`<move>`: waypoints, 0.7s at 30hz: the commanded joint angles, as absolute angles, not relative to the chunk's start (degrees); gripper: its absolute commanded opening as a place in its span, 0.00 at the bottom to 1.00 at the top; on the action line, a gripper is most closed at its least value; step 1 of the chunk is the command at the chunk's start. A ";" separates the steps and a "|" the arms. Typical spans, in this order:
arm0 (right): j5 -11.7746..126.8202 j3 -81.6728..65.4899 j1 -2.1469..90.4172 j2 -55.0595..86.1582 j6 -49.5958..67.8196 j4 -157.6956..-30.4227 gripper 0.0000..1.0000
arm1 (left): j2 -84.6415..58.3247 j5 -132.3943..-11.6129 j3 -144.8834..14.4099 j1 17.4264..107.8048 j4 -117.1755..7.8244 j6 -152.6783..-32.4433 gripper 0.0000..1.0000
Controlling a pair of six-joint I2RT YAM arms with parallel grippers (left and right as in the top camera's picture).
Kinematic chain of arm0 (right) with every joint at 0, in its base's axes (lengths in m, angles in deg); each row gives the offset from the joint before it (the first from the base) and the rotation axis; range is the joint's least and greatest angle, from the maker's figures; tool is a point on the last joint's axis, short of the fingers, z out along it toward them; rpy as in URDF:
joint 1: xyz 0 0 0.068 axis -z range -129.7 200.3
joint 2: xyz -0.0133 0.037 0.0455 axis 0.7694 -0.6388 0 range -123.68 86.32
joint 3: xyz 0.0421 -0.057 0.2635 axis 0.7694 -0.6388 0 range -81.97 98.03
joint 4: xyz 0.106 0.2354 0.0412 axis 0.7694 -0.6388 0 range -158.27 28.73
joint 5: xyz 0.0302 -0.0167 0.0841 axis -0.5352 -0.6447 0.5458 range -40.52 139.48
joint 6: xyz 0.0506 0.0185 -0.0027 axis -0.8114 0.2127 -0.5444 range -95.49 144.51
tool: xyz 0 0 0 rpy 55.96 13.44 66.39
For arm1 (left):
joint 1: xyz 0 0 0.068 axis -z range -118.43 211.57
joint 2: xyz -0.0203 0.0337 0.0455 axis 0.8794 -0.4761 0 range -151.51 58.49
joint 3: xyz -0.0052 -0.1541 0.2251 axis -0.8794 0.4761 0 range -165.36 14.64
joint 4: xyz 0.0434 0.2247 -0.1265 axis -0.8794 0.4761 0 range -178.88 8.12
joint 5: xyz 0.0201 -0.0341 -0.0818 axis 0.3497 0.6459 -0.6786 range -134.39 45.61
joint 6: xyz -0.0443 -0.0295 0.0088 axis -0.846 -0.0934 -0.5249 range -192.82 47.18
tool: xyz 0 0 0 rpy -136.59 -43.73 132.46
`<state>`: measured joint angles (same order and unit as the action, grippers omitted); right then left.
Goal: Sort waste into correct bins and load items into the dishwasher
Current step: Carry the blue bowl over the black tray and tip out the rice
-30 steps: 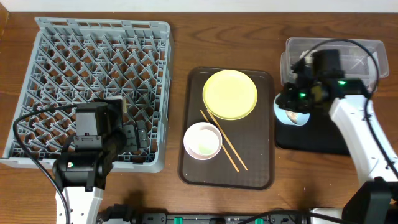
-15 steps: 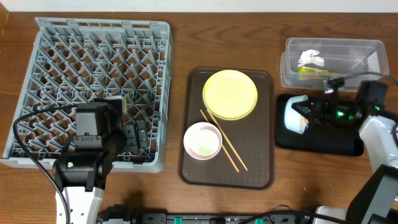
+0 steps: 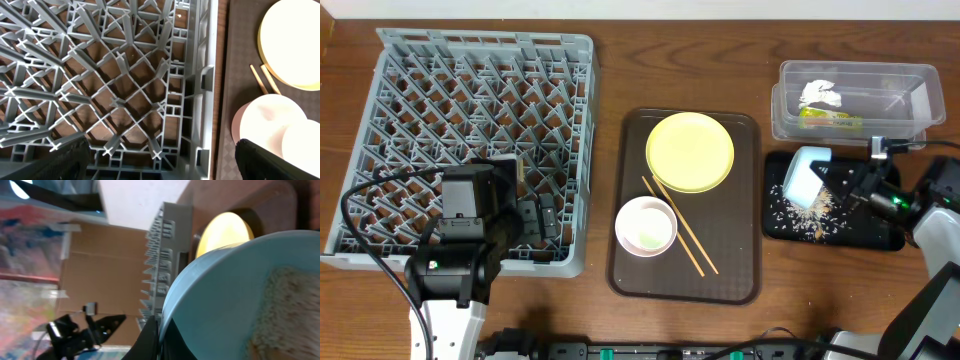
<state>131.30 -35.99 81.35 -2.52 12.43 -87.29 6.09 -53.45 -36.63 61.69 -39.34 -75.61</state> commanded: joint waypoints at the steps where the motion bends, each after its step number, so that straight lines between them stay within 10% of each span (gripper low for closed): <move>1: 138.40 -36.34 83.71 -1.88 10.03 -87.16 0.01 | 6.06 -53.82 -38.09 61.91 -39.21 -75.65 0.94; 21: 138.75 -36.34 97.04 -1.93 8.67 -86.70 0.01 | 6.06 -53.82 -38.09 61.91 -39.19 -75.65 0.94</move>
